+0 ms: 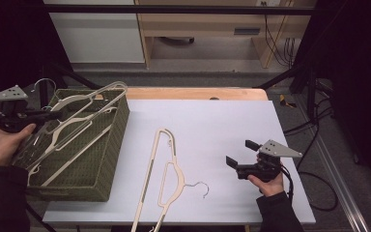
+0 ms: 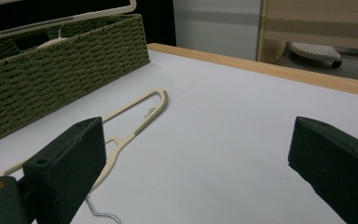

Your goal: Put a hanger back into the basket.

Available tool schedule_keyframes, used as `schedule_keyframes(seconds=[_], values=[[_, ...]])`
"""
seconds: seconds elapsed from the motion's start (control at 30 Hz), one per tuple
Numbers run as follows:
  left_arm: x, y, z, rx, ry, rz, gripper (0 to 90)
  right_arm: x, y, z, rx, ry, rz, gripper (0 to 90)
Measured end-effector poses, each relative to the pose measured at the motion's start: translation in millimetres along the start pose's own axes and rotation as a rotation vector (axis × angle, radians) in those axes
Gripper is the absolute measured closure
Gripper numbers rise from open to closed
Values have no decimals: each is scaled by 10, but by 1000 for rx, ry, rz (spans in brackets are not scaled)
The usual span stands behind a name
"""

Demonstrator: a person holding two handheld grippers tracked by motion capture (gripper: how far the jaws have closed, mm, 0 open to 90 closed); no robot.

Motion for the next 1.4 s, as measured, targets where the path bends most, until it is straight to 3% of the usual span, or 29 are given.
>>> schedule_keyframes(seconds=[0.23,0.5,0.6,1.03,1.4], values=[[128,30,157,-21,8,3,855,6,-10,-23,1,-1,0,49],[294,104,259,-30,47,0,855,9,-17,-13,-1,0,-1,46],[341,116,264,-12,60,-14,855,12,-20,-18,1,4,1,46],[629,-200,191,39,147,25,851,21,-18,3,-4,15,6,44],[864,-445,249,12,229,83,831,-7,2,9,-2,16,-4,45]])
Point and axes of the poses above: each handheld gripper's, and its own axes: y roughly backward along the jaws, x roughly out of its underside, z roughly to its left, the point moved 8 cm from there along -y, roughly forward along the jaws, and after that the axes turned 15 degrees about x, right-handed, at the moved point
